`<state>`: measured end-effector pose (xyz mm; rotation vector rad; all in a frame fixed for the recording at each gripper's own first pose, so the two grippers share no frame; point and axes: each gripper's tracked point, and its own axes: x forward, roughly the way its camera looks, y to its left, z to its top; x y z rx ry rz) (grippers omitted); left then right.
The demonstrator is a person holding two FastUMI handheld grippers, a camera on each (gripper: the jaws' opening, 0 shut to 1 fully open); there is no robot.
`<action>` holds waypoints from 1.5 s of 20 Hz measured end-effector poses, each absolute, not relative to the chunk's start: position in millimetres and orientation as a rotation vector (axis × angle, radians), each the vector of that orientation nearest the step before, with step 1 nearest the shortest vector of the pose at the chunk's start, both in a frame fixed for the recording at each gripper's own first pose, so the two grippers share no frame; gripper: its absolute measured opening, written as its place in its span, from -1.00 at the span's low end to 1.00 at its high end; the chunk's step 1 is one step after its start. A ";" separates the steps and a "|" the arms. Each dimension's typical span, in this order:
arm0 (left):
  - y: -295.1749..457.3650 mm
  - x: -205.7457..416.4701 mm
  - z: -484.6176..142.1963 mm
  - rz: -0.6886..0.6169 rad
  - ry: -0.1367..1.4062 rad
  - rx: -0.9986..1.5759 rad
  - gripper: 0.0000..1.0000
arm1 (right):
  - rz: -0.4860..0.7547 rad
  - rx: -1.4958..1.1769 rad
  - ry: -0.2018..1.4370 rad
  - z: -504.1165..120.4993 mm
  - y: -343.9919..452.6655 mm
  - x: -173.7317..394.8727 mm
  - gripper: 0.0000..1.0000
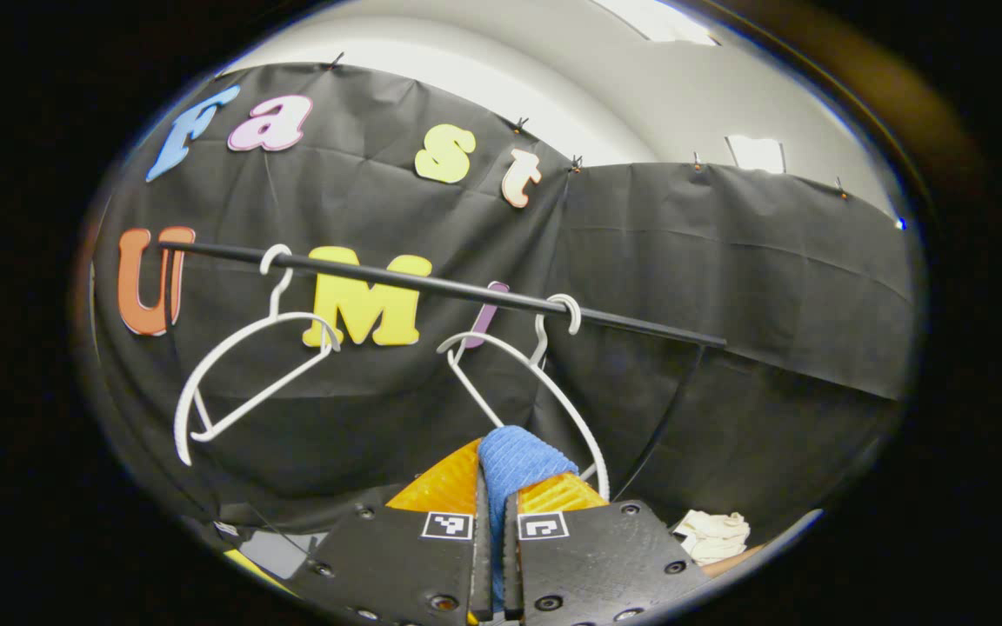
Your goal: Grasp the clothes on the hanger with both hands and then place them into the laundry hamper below.
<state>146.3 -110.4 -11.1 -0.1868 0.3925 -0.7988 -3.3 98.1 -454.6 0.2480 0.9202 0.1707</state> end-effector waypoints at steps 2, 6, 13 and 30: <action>-98.1 152.8 -17.5 -0.772 0.390 -0.175 -0.90 | 0.142 0.266 0.901 -452.2 88.3 1.9 -0.06; -60.8 165.4 -46.1 -0.677 0.404 -0.166 -0.78 | 0.085 0.336 0.925 -437.8 56.4 7.4 -0.77; -30.2 184.4 -141.8 -0.566 0.583 -0.207 -0.80 | 0.008 0.645 0.877 -412.3 66.6 35.8 -0.82; -46.9 157.9 -288.8 -0.580 0.788 -0.164 -0.90 | 0.113 0.888 0.825 -395.8 189.6 138.4 -0.82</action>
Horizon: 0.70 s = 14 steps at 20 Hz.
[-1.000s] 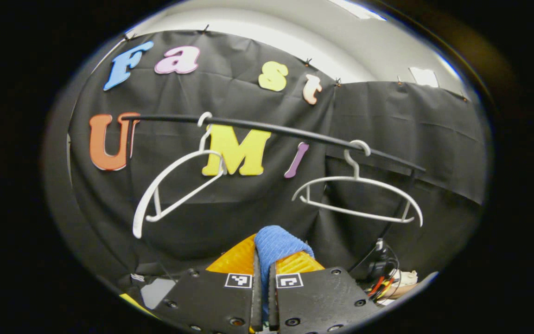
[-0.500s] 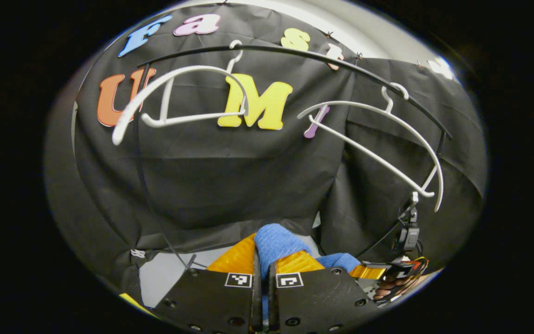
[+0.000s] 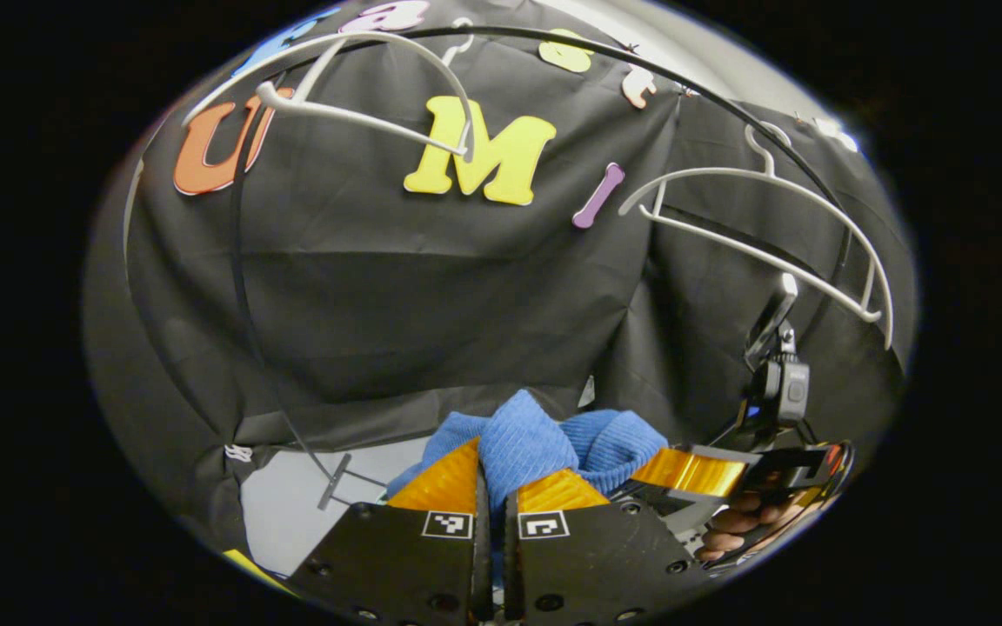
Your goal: Grasp the clothes on the hanger with both hands and then place them into the laundry hamper below.
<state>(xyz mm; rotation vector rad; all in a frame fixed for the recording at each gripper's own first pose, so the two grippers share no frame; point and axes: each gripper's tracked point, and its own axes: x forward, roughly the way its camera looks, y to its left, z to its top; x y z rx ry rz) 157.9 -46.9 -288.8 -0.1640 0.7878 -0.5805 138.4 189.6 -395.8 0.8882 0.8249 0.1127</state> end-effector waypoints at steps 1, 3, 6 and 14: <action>-46.3 157.6 -293.3 -0.576 0.795 -0.156 -0.89 | 0.124 0.884 0.828 -394.0 195.5 143.8 -0.82; -40.5 158.7 -301.4 -0.558 0.805 -0.147 -0.89 | 0.147 0.872 0.831 -391.1 202.9 153.0 -0.82; -37.1 158.5 -318.6 -0.514 0.831 -0.165 -0.90 | 0.144 0.804 0.849 -398.8 201.8 163.2 -0.83; -18.7 128.7 -399.7 -0.397 1.080 -0.086 -0.09 | 0.104 0.416 1.090 -486.7 182.5 134.7 -0.23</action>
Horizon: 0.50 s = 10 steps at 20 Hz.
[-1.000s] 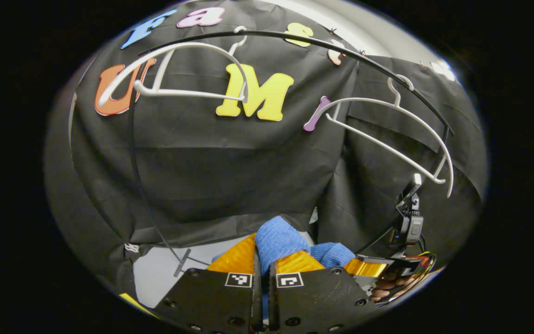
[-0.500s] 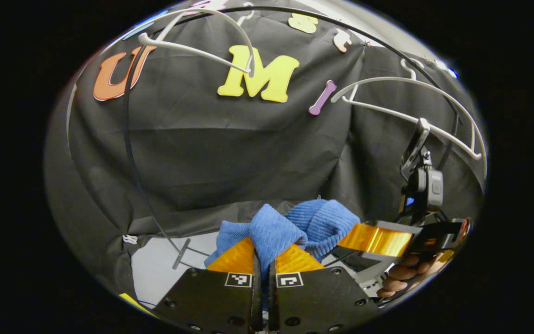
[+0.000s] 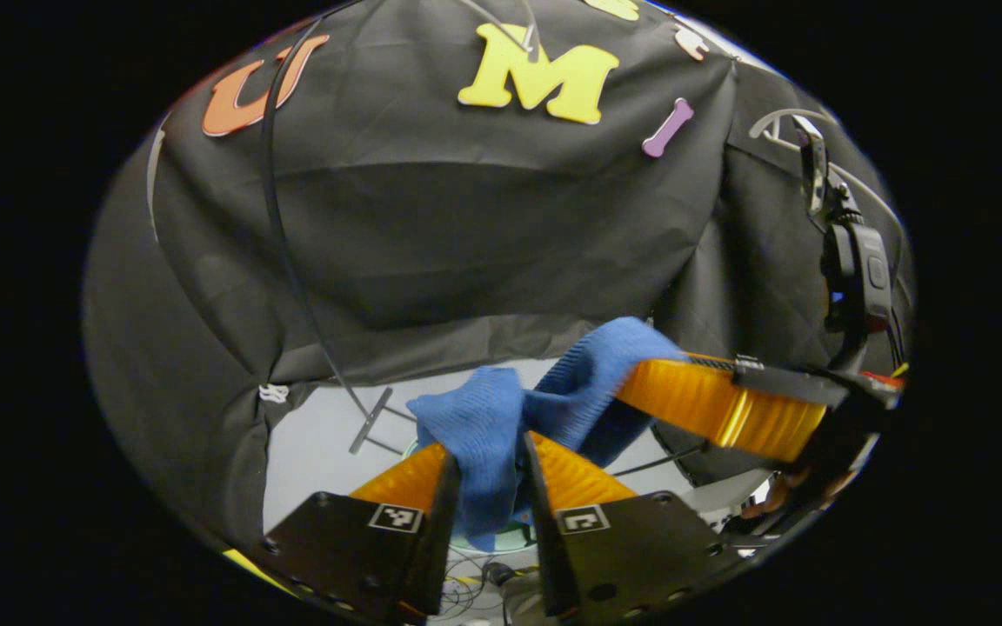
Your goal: Grasp the clothes on the hanger with both hands and then place them into the laundry hamper below.
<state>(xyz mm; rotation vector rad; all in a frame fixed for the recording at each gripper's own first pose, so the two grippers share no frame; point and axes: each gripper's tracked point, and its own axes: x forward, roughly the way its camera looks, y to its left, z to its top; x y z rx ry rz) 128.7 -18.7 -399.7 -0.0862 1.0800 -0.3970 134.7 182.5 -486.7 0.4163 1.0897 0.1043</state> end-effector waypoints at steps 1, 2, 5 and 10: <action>-16.0 122.4 -398.6 -0.388 1.095 -0.082 0.21 | 0.108 0.387 1.091 -490.5 178.3 130.0 0.01; -12.2 120.1 -400.0 -0.376 1.103 -0.073 0.41 | 0.108 0.350 1.103 -495.0 172.3 124.2 0.12; 4.1 126.1 -400.0 -0.334 1.100 -0.037 0.81 | 0.114 0.234 1.119 -501.0 151.2 96.4 0.53; 8.1 120.3 -374.2 -0.299 1.049 -0.041 0.92 | 0.084 0.242 1.129 -489.4 118.1 56.7 0.53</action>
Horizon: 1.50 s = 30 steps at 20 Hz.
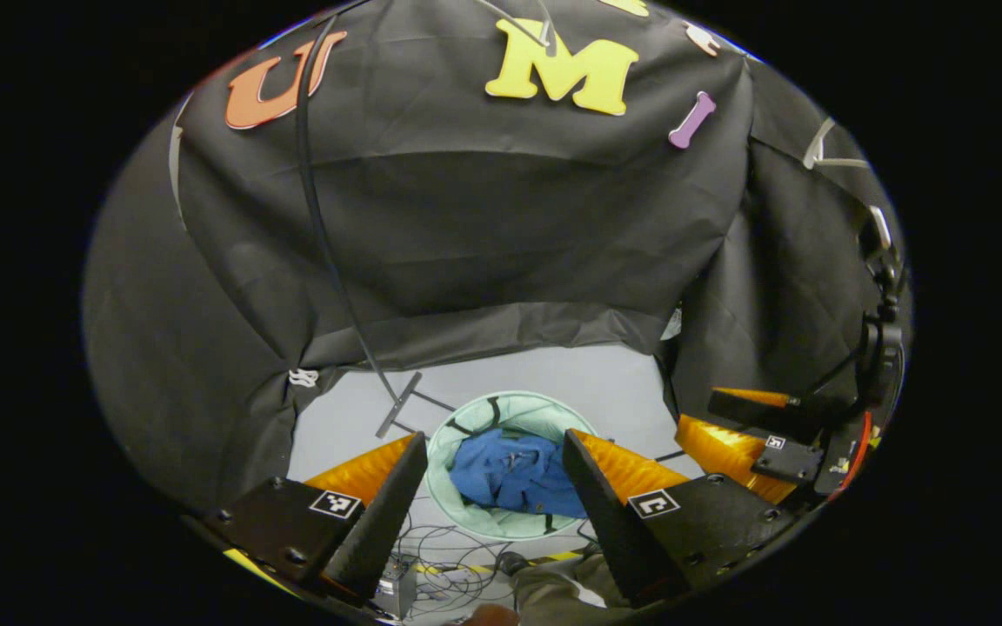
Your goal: Grasp the clothes on the hanger with both hands and then place them into the laundry hamper below.
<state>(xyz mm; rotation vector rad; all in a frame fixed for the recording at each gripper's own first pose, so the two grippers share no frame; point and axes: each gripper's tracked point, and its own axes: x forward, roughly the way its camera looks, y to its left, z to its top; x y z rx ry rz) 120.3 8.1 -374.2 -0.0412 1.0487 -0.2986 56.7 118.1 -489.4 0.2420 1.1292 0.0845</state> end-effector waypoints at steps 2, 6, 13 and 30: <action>8.3 120.5 -356.9 -0.277 1.007 -0.038 0.92 | 0.071 0.243 1.110 -476.2 98.7 37.4 0.53; 4.3 117.8 -299.9 -0.248 0.886 -0.044 1.00 | 0.044 0.226 1.036 -432.9 56.8 10.3 0.53; -0.6 100.3 -188.4 -0.172 0.595 -0.024 0.92 | 0.052 0.177 0.742 -299.5 -0.2 16.5 0.59; -9.7 22.5 32.4 -0.031 0.089 0.008 1.00 | 0.092 0.110 0.190 -34.9 -71.1 44.4 1.00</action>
